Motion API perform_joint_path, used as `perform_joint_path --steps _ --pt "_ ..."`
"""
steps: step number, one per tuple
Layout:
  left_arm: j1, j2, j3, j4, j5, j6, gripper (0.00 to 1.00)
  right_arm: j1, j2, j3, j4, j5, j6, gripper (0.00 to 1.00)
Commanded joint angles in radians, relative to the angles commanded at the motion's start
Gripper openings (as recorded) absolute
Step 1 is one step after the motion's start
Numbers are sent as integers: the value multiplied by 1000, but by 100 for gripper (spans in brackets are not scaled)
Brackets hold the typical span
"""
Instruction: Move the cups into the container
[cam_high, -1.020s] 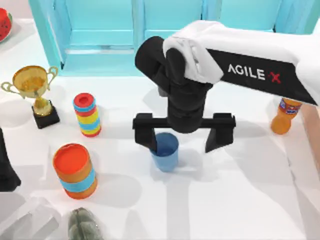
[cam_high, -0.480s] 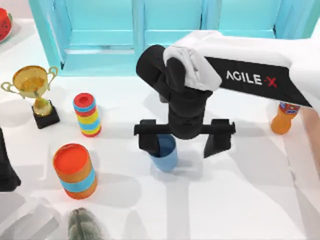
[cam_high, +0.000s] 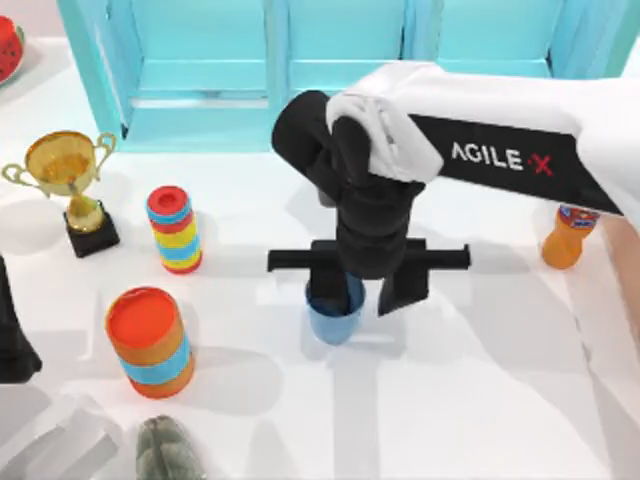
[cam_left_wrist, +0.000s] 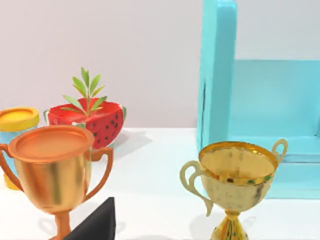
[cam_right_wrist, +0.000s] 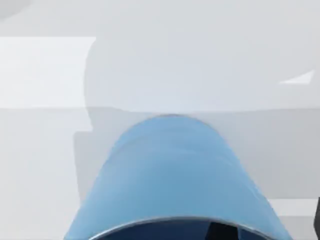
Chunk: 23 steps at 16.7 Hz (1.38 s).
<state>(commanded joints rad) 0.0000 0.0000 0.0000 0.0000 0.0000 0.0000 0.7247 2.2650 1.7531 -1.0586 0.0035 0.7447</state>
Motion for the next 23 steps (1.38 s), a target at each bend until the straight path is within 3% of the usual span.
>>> perform_joint_path --steps 2,3,13,23 --pt "0 0 0 0 0 0 100 0 0 0 0 0 0 2" --pt "0 0 0 0 0 0 100 0 0 0 0 0 0 0" --pt "0 0 0 0 0 0 100 -16 -18 -2 -12 0 -8 0" --pt "0 0 0 0 0 0 100 -199 -309 -73 -235 -3 -200 0"
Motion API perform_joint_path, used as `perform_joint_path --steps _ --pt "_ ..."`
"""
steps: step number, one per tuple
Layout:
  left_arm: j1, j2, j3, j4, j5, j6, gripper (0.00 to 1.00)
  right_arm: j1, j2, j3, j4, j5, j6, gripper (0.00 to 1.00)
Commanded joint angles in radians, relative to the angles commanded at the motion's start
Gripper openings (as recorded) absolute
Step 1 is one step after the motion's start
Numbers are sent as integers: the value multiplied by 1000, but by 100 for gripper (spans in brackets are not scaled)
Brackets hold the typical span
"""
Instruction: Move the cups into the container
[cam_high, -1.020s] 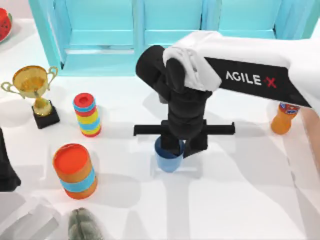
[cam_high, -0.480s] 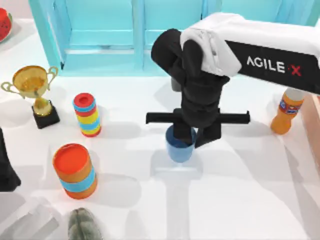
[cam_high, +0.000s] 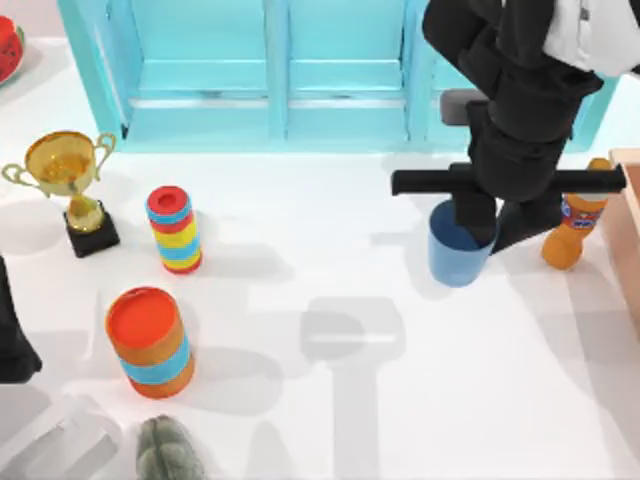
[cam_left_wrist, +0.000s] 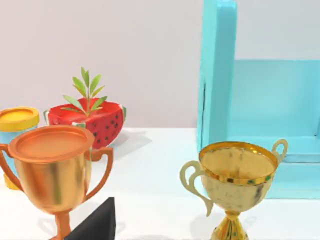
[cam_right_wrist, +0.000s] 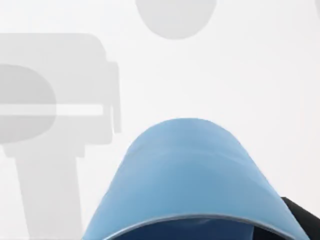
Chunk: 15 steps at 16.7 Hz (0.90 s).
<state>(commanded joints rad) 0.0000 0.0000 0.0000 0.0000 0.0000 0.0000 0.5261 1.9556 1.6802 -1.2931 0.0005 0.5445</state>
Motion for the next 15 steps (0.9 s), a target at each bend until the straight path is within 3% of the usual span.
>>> perform_joint_path --steps 5,8,11,15 --pt "0 0 0 0 0 0 100 4 0 2 -6 -5 -11 0" --pt "0 0 0 0 0 0 100 -39 -22 -11 -59 -42 -101 0" --pt "0 0 0 0 0 0 100 -176 -46 -29 -131 -81 -258 0" --pt "0 0 0 0 0 0 100 -476 -77 -45 -193 -96 -526 0"
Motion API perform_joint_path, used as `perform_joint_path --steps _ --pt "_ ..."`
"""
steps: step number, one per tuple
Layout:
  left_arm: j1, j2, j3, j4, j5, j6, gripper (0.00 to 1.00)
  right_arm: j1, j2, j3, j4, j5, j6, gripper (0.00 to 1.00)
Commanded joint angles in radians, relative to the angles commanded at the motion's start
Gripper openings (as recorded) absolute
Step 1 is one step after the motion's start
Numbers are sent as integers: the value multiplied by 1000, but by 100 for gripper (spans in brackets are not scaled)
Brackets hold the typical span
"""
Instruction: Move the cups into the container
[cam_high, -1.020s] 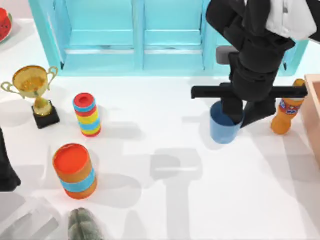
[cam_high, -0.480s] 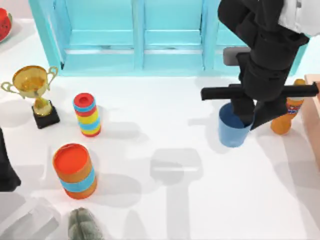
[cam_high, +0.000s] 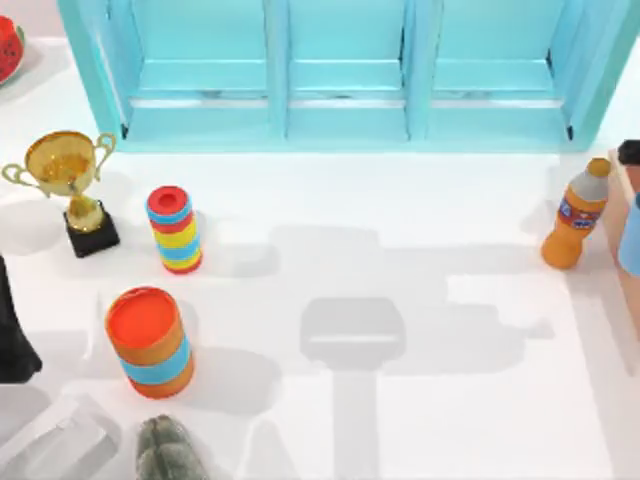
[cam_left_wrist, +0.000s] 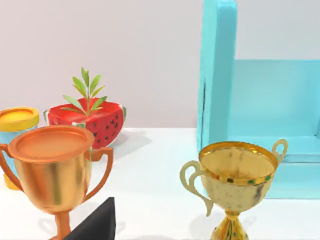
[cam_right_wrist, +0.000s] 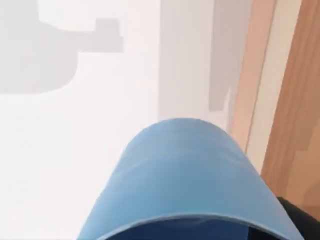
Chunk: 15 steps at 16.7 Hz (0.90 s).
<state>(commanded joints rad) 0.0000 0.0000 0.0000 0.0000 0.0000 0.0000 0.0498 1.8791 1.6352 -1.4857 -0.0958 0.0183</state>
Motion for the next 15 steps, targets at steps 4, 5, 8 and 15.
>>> perform_joint_path --steps 4,5,8,15 --pt "0 0 0 0 0 0 100 -302 -31 10 14 28 -261 0" --pt "0 0 0 0 0 0 100 -357 -37 16 26 38 -314 0" --pt "0 0 0 0 0 0 100 -457 -51 34 61 61 -412 0" --pt "0 0 0 0 0 0 100 -460 -50 17 84 66 -428 0"
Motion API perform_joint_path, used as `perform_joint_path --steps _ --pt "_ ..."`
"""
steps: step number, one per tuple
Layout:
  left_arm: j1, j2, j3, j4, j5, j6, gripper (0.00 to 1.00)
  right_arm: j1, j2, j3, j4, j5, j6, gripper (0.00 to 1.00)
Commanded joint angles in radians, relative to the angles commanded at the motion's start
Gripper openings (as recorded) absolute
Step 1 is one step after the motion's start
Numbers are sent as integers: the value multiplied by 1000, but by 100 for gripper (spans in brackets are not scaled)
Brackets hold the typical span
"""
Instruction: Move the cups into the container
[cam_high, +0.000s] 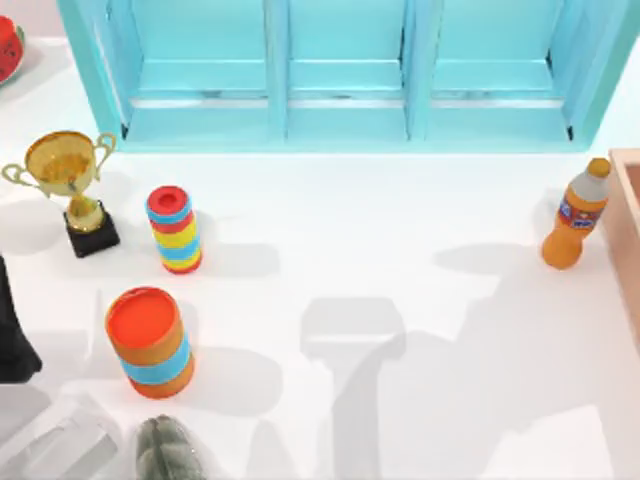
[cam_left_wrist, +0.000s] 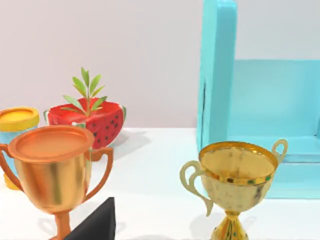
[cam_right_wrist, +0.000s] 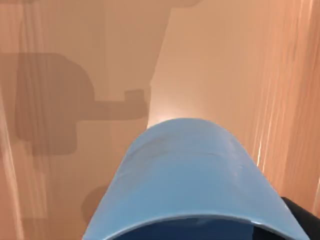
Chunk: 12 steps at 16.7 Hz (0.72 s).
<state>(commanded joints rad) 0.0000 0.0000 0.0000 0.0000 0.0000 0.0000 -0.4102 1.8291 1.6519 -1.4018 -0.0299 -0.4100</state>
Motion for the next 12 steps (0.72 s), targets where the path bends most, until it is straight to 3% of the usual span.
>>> perform_joint_path --steps 7,12 --pt "0 0 0 0 0 0 100 19 -6 -224 227 1 30 0" --pt "0 0 0 0 0 0 100 19 -7 -239 241 -1 33 0"
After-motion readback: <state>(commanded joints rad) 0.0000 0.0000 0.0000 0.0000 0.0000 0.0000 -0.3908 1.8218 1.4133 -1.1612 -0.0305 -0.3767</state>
